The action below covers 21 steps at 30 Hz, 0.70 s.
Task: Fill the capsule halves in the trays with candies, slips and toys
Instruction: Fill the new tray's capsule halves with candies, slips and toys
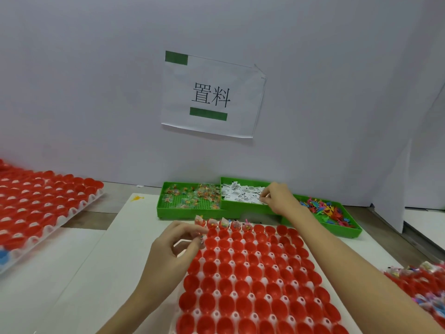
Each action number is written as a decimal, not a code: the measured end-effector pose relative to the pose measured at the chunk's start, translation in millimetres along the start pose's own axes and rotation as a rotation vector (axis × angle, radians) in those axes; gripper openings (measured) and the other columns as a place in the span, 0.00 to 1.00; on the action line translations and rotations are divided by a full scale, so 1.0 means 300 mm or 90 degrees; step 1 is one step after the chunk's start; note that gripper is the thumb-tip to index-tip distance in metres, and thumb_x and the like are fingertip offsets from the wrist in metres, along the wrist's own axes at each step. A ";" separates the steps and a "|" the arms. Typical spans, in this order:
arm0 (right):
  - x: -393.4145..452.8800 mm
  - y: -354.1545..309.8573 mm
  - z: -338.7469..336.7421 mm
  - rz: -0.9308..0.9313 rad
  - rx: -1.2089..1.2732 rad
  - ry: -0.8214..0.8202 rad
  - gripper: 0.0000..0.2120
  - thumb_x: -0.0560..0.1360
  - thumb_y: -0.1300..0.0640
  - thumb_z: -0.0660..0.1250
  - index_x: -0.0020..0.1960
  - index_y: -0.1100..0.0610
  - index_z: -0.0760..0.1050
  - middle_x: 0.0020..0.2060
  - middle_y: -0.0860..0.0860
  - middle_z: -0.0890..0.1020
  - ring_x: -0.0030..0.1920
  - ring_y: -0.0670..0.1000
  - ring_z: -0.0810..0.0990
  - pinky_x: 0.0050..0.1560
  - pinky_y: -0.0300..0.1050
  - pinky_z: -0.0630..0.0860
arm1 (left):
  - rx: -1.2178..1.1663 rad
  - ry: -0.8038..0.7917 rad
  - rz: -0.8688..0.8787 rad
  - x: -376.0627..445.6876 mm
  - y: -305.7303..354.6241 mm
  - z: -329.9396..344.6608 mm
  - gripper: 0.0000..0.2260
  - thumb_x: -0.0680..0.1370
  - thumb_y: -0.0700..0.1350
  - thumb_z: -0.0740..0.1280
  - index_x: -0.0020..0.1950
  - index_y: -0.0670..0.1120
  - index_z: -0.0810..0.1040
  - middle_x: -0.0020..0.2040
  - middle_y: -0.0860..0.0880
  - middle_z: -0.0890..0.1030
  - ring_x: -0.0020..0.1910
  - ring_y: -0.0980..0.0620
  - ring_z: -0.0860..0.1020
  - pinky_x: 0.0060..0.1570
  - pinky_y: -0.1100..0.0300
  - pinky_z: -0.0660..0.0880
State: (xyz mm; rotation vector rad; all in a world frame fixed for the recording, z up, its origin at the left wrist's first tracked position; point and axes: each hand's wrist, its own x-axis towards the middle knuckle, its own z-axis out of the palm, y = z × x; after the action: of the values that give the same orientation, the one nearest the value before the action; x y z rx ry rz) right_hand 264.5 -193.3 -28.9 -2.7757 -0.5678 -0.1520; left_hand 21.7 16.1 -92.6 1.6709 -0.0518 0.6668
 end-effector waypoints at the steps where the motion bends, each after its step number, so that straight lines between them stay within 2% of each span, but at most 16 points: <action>1: 0.014 0.005 0.005 -0.004 -0.003 -0.019 0.08 0.79 0.58 0.72 0.56 0.60 0.85 0.57 0.57 0.86 0.55 0.54 0.84 0.60 0.47 0.78 | 0.002 0.002 0.004 0.001 0.002 0.000 0.16 0.78 0.32 0.70 0.49 0.54 0.87 0.47 0.51 0.81 0.49 0.50 0.84 0.50 0.63 0.81; 5: 0.066 0.010 -0.009 -0.024 -0.029 -0.084 0.09 0.77 0.58 0.74 0.56 0.58 0.86 0.60 0.56 0.84 0.60 0.55 0.82 0.63 0.46 0.75 | -0.008 0.001 0.012 0.004 0.014 0.001 0.15 0.78 0.32 0.70 0.50 0.52 0.87 0.47 0.49 0.81 0.50 0.50 0.84 0.49 0.65 0.80; 8: 0.087 -0.001 -0.016 -0.031 -0.064 -0.100 0.05 0.77 0.62 0.74 0.52 0.60 0.85 0.55 0.56 0.86 0.52 0.52 0.83 0.52 0.41 0.74 | -0.003 -0.003 0.006 0.000 0.018 0.007 0.14 0.78 0.32 0.70 0.50 0.52 0.87 0.47 0.50 0.82 0.50 0.50 0.83 0.50 0.65 0.80; 10: 0.090 -0.008 -0.010 -0.044 -0.079 -0.101 0.04 0.76 0.64 0.73 0.51 0.61 0.85 0.52 0.56 0.87 0.47 0.49 0.81 0.49 0.41 0.74 | 0.000 -0.002 0.001 -0.003 0.021 0.009 0.14 0.78 0.32 0.70 0.50 0.52 0.87 0.47 0.51 0.82 0.50 0.50 0.83 0.50 0.65 0.80; 13: 0.084 -0.011 -0.006 -0.054 -0.087 -0.093 0.04 0.77 0.64 0.72 0.51 0.62 0.85 0.51 0.56 0.87 0.46 0.50 0.81 0.50 0.42 0.77 | 0.000 0.003 -0.009 -0.005 0.023 0.008 0.15 0.78 0.32 0.70 0.49 0.53 0.87 0.47 0.51 0.82 0.50 0.51 0.83 0.49 0.66 0.80; 17: 0.074 -0.002 -0.018 -0.038 -0.094 -0.071 0.06 0.75 0.66 0.70 0.47 0.70 0.82 0.47 0.63 0.86 0.42 0.54 0.82 0.43 0.48 0.77 | 0.005 0.006 -0.011 -0.004 0.031 0.008 0.15 0.78 0.32 0.70 0.48 0.52 0.87 0.47 0.51 0.82 0.50 0.52 0.84 0.49 0.66 0.80; 19: 0.068 0.012 -0.024 -0.025 -0.078 -0.055 0.05 0.74 0.67 0.70 0.45 0.69 0.83 0.45 0.61 0.87 0.43 0.54 0.84 0.44 0.49 0.80 | 0.003 0.007 -0.011 -0.005 0.034 0.006 0.15 0.78 0.32 0.70 0.48 0.52 0.87 0.47 0.51 0.82 0.50 0.52 0.84 0.48 0.66 0.80; 21: 0.064 0.027 -0.027 -0.023 -0.059 -0.034 0.02 0.74 0.65 0.73 0.43 0.64 0.84 0.44 0.55 0.87 0.40 0.48 0.81 0.41 0.42 0.77 | 0.007 0.005 -0.014 -0.006 0.033 0.008 0.15 0.78 0.32 0.70 0.48 0.52 0.87 0.47 0.51 0.82 0.49 0.52 0.84 0.49 0.65 0.80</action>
State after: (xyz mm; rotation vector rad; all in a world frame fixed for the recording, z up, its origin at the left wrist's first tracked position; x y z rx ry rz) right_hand 284.9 -195.9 -20.3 -2.8679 -0.6404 -0.1142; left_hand 17.4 11.0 -84.6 1.6777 -0.0240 0.6588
